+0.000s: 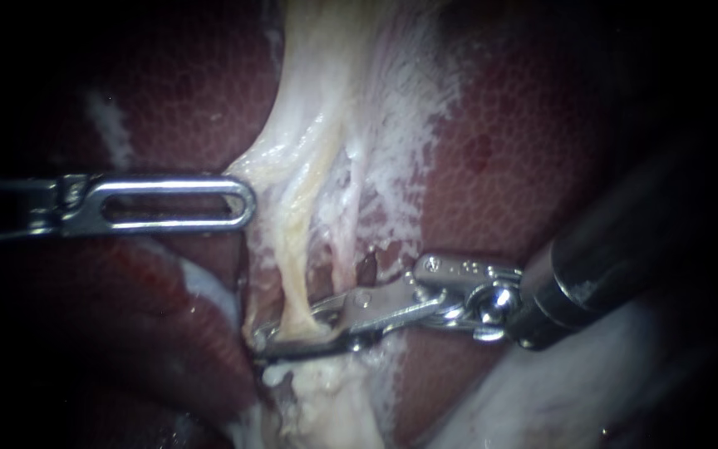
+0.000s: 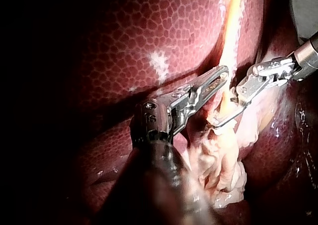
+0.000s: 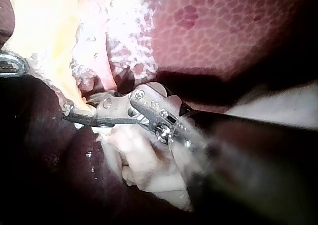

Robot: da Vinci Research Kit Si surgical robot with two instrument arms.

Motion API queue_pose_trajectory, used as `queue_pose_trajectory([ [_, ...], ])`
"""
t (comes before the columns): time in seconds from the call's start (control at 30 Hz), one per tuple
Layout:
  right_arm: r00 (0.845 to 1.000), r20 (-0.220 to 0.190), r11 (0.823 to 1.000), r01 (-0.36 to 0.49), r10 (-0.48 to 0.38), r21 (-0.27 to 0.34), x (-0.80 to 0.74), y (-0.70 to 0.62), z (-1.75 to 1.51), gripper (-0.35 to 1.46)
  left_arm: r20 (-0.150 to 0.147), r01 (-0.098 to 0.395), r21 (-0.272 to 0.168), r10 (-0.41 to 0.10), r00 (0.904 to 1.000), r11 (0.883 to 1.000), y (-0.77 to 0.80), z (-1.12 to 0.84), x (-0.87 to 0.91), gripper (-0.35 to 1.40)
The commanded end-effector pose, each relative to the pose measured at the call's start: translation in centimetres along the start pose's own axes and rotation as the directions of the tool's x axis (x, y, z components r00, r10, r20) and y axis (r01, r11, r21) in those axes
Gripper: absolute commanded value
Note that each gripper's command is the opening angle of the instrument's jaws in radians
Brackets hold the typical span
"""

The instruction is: Going back second clip left tube

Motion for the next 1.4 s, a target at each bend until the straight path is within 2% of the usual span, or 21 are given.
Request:
queue_pose_trajectory([
  [0.03, 1.000, 0.000, 1.000, 0.000, 0.000, 0.000, 0.00, 0.00, 0.00, -0.35, 0.000, 0.000, 0.000, 0.000, 1.0000, 1.000, 0.00, 0.00, 0.00, -0.35],
  [0.37, 1.000, 0.000, 1.000, 0.000, 0.000, 0.000, 0.00, -0.01, 0.01, -0.32, 0.000, -0.001, -0.001, 0.001, 1.0000, 1.000, 0.00, 0.01, 0.01, -0.35],
  [0.47, 1.000, 0.000, 1.000, 0.000, 0.000, 0.000, 0.01, -0.01, 0.01, -0.03, 0.001, -0.001, -0.001, 0.001, 1.0000, 1.000, -0.01, 0.01, 0.01, -0.35],
  [0.57, 0.997, 0.001, 0.997, 0.076, -0.076, 0.003, 0.03, 0.00, 0.04, 0.27, 0.001, -0.001, -0.001, 0.001, 1.0000, 1.000, -0.02, 0.00, 0.02, -0.35],
  [0.63, 0.989, 0.002, 0.989, 0.146, -0.146, 0.002, 0.04, 0.01, 0.06, 0.42, 0.001, -0.001, -0.001, 0.001, 1.0000, 1.000, -0.02, 0.01, 0.02, -0.35],
  [0.77, 0.973, 0.001, 0.973, 0.232, -0.232, -0.009, 0.06, 0.02, 0.08, 0.52, 0.001, -0.001, -0.002, 0.001, 1.0000, 1.000, -0.02, 0.00, 0.02, -0.35],
  [1.0, 0.948, 0.002, 0.948, 0.317, -0.317, -0.033, 0.06, 0.02, 0.08, 0.57, 0.001, -0.001, -0.002, 0.001, 1.0000, 1.000, -0.03, 0.00, 0.02, -0.35],
  [1.4, 0.905, 0.007, 0.904, 0.426, -0.426, -0.029, 0.08, -0.02, 0.07, 0.58, 0.001, -0.001, -0.002, 0.001, 1.0000, 1.000, -0.04, 0.00, 0.02, -0.35],
])
